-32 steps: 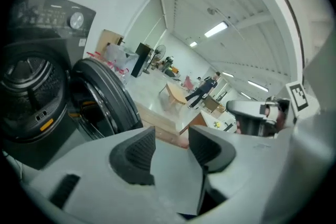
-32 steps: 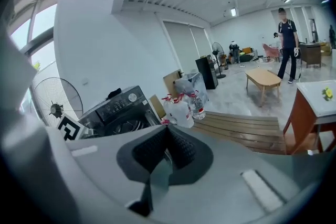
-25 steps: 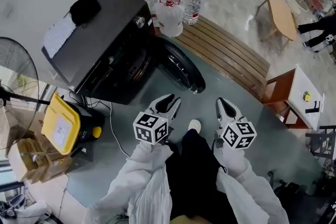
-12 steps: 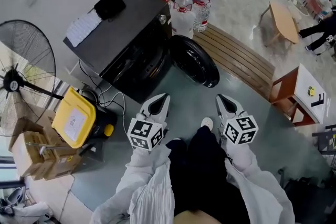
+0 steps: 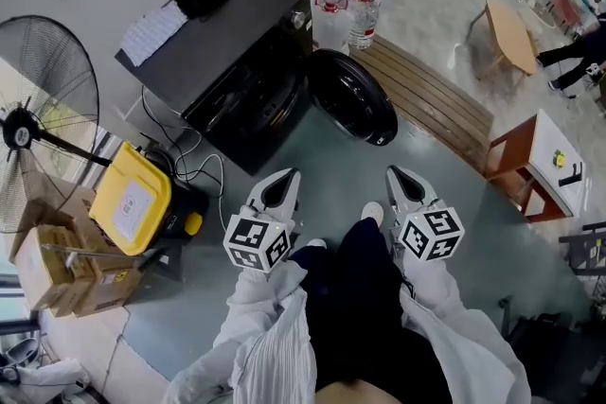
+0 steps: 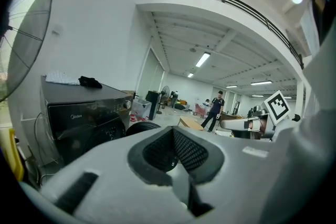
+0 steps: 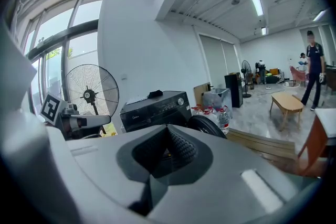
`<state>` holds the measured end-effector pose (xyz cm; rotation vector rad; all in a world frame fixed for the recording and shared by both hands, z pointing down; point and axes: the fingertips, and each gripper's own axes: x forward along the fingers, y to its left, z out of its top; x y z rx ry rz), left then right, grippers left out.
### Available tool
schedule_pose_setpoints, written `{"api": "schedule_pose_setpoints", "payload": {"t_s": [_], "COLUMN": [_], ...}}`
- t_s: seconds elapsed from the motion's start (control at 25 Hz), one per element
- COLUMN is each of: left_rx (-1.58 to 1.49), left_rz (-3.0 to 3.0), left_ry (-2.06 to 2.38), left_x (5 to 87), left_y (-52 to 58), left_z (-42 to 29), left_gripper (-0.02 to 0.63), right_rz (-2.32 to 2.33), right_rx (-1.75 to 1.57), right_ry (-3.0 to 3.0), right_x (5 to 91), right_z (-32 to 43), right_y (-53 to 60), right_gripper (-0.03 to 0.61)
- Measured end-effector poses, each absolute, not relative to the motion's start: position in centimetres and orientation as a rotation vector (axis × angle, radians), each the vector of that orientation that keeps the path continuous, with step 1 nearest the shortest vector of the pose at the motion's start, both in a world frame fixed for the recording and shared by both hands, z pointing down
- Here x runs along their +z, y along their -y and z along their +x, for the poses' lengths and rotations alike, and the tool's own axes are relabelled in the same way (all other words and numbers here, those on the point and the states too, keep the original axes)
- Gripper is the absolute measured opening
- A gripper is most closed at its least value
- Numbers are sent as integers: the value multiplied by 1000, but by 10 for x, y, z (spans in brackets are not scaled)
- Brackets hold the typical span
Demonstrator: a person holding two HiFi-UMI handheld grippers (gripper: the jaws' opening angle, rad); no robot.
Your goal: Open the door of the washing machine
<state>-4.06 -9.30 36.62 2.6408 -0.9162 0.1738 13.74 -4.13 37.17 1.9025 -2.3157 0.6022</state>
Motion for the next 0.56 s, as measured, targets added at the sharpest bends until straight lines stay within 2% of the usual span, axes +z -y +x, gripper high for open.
{"api": "schedule_pose_setpoints", "payload": {"t_s": [0.56], "left_rx": [193], "left_rz": [2593], "left_ry": [917], "left_x": [382], "left_y": [101], "left_z": [-39], "left_gripper": [-2], "right_rz": [1864], "right_rx": [640], "right_ry": [2295], "right_x": [384], "right_z": [137], "right_y": [47], "right_gripper": [11]}}
